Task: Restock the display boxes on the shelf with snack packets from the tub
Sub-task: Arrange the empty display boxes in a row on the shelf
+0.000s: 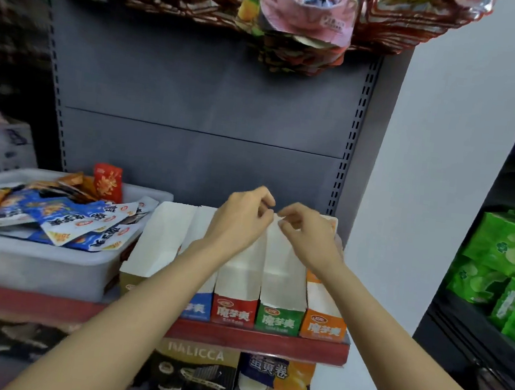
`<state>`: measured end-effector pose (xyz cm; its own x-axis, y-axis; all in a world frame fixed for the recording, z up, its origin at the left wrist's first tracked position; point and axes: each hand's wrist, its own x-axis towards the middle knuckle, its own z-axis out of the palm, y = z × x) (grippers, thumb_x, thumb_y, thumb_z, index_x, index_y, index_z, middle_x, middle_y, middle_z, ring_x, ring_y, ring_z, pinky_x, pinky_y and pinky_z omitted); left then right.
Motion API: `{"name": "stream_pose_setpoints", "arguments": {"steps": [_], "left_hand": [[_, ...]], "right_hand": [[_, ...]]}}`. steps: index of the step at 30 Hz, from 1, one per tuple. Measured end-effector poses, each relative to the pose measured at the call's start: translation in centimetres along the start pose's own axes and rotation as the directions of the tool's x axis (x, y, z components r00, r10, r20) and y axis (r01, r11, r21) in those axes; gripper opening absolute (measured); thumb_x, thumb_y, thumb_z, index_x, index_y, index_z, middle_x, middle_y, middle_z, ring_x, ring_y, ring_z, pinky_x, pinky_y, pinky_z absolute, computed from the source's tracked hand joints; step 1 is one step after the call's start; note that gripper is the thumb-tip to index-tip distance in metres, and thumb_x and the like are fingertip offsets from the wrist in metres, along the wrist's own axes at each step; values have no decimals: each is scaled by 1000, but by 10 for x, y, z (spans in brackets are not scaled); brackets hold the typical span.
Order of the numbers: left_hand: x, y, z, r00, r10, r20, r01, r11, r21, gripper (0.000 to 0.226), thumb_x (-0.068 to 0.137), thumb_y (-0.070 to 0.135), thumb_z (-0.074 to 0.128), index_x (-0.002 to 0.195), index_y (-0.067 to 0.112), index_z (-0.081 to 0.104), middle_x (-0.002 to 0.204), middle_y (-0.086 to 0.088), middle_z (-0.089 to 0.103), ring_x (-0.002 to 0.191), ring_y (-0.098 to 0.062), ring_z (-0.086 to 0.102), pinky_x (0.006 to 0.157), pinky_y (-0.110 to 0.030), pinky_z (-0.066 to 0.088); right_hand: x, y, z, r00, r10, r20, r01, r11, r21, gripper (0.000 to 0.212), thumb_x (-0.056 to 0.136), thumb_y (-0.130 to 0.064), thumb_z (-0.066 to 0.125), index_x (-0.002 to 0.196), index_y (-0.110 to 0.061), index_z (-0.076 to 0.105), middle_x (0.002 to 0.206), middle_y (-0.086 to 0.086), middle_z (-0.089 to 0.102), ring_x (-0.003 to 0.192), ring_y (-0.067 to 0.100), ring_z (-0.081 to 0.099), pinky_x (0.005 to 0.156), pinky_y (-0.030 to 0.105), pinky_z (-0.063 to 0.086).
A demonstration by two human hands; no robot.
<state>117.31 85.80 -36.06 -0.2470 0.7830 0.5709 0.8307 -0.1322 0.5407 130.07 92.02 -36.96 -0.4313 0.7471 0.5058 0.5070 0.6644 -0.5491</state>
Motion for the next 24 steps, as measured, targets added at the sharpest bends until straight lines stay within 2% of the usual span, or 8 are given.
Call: {"name": "stream_pose_setpoints", "arguments": {"steps": [7,9,11,14,17,19,21,24], "left_hand": [[-66,-73,-110,970,-132,-205,145,988,49,7,89,17,58,92,20,63,75,11,61,74,-9,58,66,-26,45],[-77,-101,-140,960,-157,-233,183,979,93,8,89,13,57,94,16,62,79,8,61,79,-11,58,71,-27,46],[-83,-130,-167,956,-170,-240,206,969,133,15,88,7,55,101,11,62,94,-2,65,92,-18,60,83,-32,47],[-86,-170,-201,953,-247,-174,286,923,257,28,90,5,53,117,5,58,120,-11,60,113,-24,54,93,-32,40],[-83,-211,-227,929,-361,-81,362,842,399,41,89,14,54,130,9,51,130,-14,55,118,-30,51,96,-36,40],[-81,-229,-241,882,-469,-44,433,772,466,48,85,23,57,131,12,49,125,-16,57,112,-33,53,90,-37,44],[-79,-237,-251,823,-569,2,502,728,466,40,85,29,59,120,10,53,115,-13,60,104,-30,55,83,-32,44],[-81,-240,-260,778,-620,100,532,736,419,25,89,31,58,106,13,54,98,-5,56,91,-22,52,79,-31,41]], "right_hand": [[-15,-101,85,976,-191,103,176,975,138,20,93,-13,52,110,-11,63,108,5,65,94,16,60,85,29,49],[-14,-127,112,964,-222,149,198,967,160,23,92,-11,53,112,-9,62,114,8,63,103,20,58,90,30,45],[-9,-148,138,951,-245,188,215,962,165,26,90,-9,54,114,-6,60,119,12,60,109,25,56,92,31,41],[5,-173,172,923,-270,274,239,961,141,37,91,-13,55,128,-6,51,130,13,54,118,28,50,97,32,36],[21,-194,204,879,-304,368,270,952,142,52,92,-20,55,140,-12,40,143,10,44,131,26,40,107,34,32],[29,-208,220,840,-330,432,323,942,91,59,92,-26,55,146,-15,33,149,8,36,137,24,32,110,32,26],[35,-223,232,798,-321,510,351,936,41,62,94,-33,53,148,-16,29,153,7,30,140,24,28,112,30,22],[40,-236,242,737,-242,631,335,942,-30,59,94,-43,51,145,-18,35,143,9,44,125,28,47,100,33,37]]}}
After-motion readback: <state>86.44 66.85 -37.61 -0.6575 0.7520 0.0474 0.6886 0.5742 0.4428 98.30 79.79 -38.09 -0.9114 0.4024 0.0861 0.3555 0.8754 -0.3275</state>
